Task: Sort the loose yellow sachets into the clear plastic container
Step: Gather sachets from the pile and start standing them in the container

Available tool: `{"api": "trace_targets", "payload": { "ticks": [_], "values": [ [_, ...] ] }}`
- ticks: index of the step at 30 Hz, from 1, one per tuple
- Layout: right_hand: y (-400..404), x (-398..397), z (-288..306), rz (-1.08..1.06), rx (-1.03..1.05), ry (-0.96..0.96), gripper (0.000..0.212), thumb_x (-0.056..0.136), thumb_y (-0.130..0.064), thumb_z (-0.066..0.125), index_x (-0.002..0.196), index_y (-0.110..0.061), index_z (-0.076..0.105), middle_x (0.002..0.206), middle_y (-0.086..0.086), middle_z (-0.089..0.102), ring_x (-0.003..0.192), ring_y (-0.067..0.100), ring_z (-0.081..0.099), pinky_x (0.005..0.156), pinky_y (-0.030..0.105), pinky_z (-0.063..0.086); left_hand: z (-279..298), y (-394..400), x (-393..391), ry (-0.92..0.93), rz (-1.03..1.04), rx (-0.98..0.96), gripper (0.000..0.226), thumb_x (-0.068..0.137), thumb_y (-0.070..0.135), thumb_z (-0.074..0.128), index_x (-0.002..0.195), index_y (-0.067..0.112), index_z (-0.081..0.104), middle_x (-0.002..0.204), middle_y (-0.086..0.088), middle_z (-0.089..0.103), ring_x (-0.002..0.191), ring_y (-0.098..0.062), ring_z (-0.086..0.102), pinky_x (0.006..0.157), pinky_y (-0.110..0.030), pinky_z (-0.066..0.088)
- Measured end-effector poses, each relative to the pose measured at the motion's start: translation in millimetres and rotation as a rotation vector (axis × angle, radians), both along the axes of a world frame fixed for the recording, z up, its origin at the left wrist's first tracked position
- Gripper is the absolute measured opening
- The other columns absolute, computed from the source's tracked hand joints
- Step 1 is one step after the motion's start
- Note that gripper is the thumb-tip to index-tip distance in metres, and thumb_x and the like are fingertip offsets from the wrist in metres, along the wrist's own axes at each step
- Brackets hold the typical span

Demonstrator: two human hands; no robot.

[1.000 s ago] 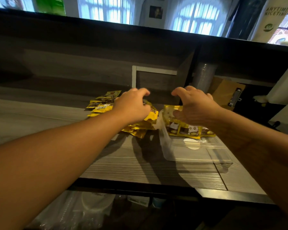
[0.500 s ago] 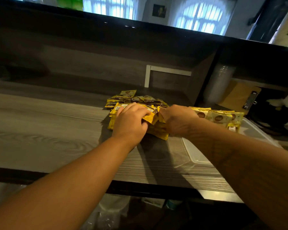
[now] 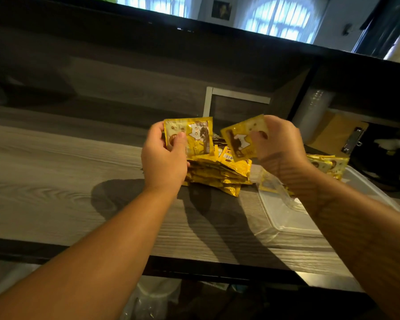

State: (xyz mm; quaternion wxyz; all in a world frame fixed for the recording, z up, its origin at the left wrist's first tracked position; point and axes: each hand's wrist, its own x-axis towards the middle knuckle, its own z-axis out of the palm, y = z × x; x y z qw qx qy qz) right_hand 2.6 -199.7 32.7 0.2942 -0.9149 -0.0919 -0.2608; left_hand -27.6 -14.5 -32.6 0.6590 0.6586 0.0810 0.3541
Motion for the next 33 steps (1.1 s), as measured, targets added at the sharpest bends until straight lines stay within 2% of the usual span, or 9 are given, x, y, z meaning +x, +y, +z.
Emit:
{"api": "trace_targets", "payload": {
  "ticks": [4,7,11,15,17,22,26,30,33],
  "values": [
    [-5.1,-0.4,0.9,0.016,0.362,0.137,0.028,0.096,-0.021,0.06,0.123,-0.016,0.063,0.104,-0.003,0.068,0.092,0.012,0.064,0.067,0.021,0.051,4.6,-1.5,-2.7,0.11,-0.141,-0.159,0.018,0.099,0.023,0.058,0.117,0.022,0.057,0.104,0.003,0.071,0.078,-0.012,0.075,0.054,-0.027,0.055],
    [-11.7,-7.0,2.6,0.032,0.444,0.177,0.023,0.096,-0.024,0.06,0.118,-0.019,0.065,0.099,-0.006,0.07,0.09,0.012,0.068,0.069,0.026,0.056,5.8,-2.4,-3.5,0.139,-0.161,-0.196,0.02,0.099,0.021,0.059,0.119,0.02,0.056,0.105,0.001,0.072,0.078,-0.013,0.075,0.053,-0.026,0.054],
    [-28.4,-19.4,8.9,0.073,0.538,0.173,0.014,0.097,-0.025,0.059,0.11,-0.023,0.064,0.095,-0.008,0.07,0.087,0.01,0.068,0.066,0.025,0.055,12.3,-9.4,-6.6,0.212,-0.213,-0.277,0.021,0.099,0.022,0.06,0.12,0.021,0.058,0.107,0.0,0.072,0.08,-0.013,0.075,0.054,-0.027,0.054],
    [-56.7,-29.7,14.6,0.077,0.645,0.191,0.007,0.097,-0.021,0.059,0.101,-0.026,0.061,0.097,-0.004,0.07,0.09,0.015,0.07,0.076,0.037,0.06,32.5,-32.4,-16.1,0.237,-0.279,-0.227,0.018,0.101,0.023,0.055,0.119,0.027,0.058,0.106,0.003,0.071,0.085,-0.014,0.073,0.062,-0.029,0.057],
    [-75.5,-35.8,18.5,0.076,0.699,0.201,0.007,0.097,-0.018,0.057,0.101,-0.023,0.061,0.096,-0.002,0.071,0.087,0.014,0.072,0.075,0.036,0.06,43.8,-50.1,-22.4,0.222,-0.319,-0.192,0.016,0.102,0.022,0.052,0.114,0.03,0.058,0.106,0.005,0.07,0.087,-0.013,0.071,0.062,-0.029,0.056],
    [-125.7,-48.4,18.6,0.009,0.717,0.099,0.012,0.098,-0.014,0.053,0.094,-0.024,0.059,0.09,-0.004,0.069,0.081,0.01,0.07,0.068,0.029,0.057,69.9,-98.8,-23.5,0.152,-0.379,0.13,0.028,0.096,0.015,0.061,0.121,0.026,0.057,0.108,0.006,0.065,0.1,-0.012,0.063,0.067,-0.024,0.051],
    [-164.4,-50.6,9.9,-0.089,0.511,0.022,0.016,0.097,-0.011,0.054,0.108,-0.021,0.058,0.093,-0.004,0.064,0.079,0.01,0.063,0.058,0.021,0.048,82.9,-137.7,-11.1,0.138,-0.433,0.546,0.036,0.093,0.014,0.067,0.126,0.024,0.056,0.109,0.008,0.063,0.104,-0.01,0.06,0.083,-0.025,0.053],
    [-196.6,-51.0,1.8,-0.097,0.446,0.007,0.02,0.095,-0.006,0.055,0.104,-0.023,0.058,0.095,-0.004,0.065,0.086,0.01,0.063,0.068,0.024,0.052,86.5,-175.0,4.5,0.204,-0.516,0.922,0.047,0.092,0.014,0.067,0.135,0.028,0.051,0.117,0.009,0.057,0.11,-0.012,0.054,0.084,-0.026,0.049],
    [-213.0,-49.0,-2.1,-0.089,0.478,-0.006,0.024,0.094,-0.006,0.055,0.109,-0.025,0.06,0.1,-0.006,0.066,0.091,0.01,0.065,0.075,0.029,0.055,81.5,-198.3,13.8,0.195,-0.563,1.161,0.051,0.091,0.015,0.069,0.136,0.029,0.051,0.127,0.002,0.059,0.116,-0.019,0.057,0.091,-0.034,0.053]
  ]
}}
